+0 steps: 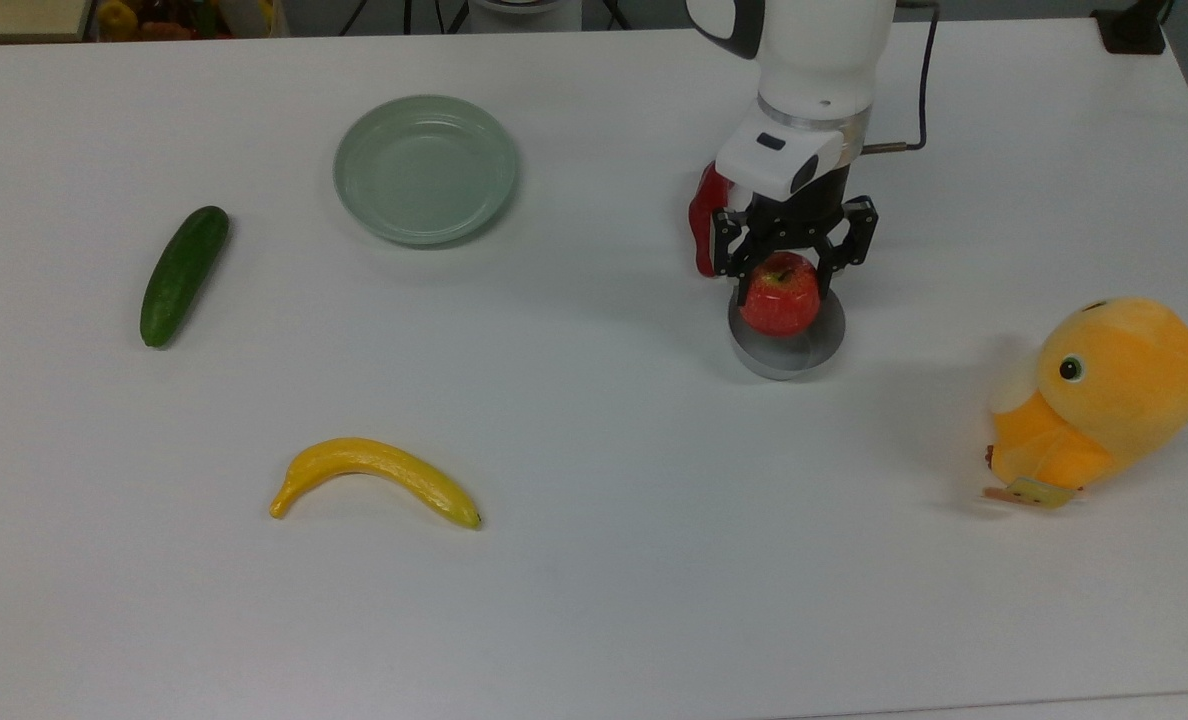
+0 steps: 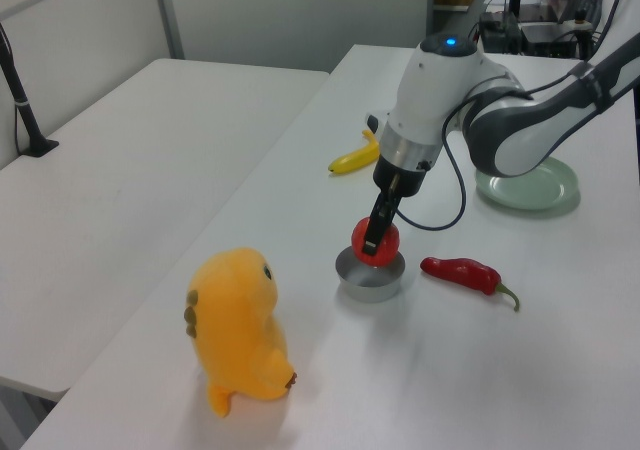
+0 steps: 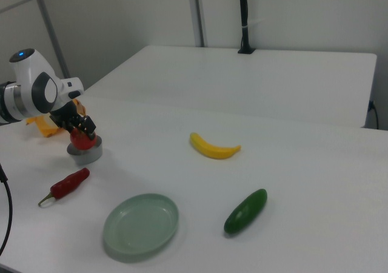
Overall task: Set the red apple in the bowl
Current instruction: 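Open the gripper to release the apple into the bowl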
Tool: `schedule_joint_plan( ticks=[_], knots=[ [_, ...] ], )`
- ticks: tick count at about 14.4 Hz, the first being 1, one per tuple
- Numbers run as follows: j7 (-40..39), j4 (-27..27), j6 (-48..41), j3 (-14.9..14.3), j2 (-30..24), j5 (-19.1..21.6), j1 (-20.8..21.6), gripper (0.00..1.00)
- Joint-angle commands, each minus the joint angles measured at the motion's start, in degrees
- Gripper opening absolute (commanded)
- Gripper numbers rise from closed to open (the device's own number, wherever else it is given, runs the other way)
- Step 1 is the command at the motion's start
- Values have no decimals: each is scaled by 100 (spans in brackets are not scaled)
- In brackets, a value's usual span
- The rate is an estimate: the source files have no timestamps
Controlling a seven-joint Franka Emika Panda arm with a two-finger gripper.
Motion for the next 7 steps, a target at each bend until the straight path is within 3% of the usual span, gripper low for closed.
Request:
schedule_joint_plan(
  ticks=[1, 2, 7],
  knots=[
    [143, 114, 107, -17, 217, -209, 37, 17],
    [143, 114, 133, -17, 226, -227, 37, 20],
    [125, 114, 133, -17, 314, -235, 28, 65]
  ],
)
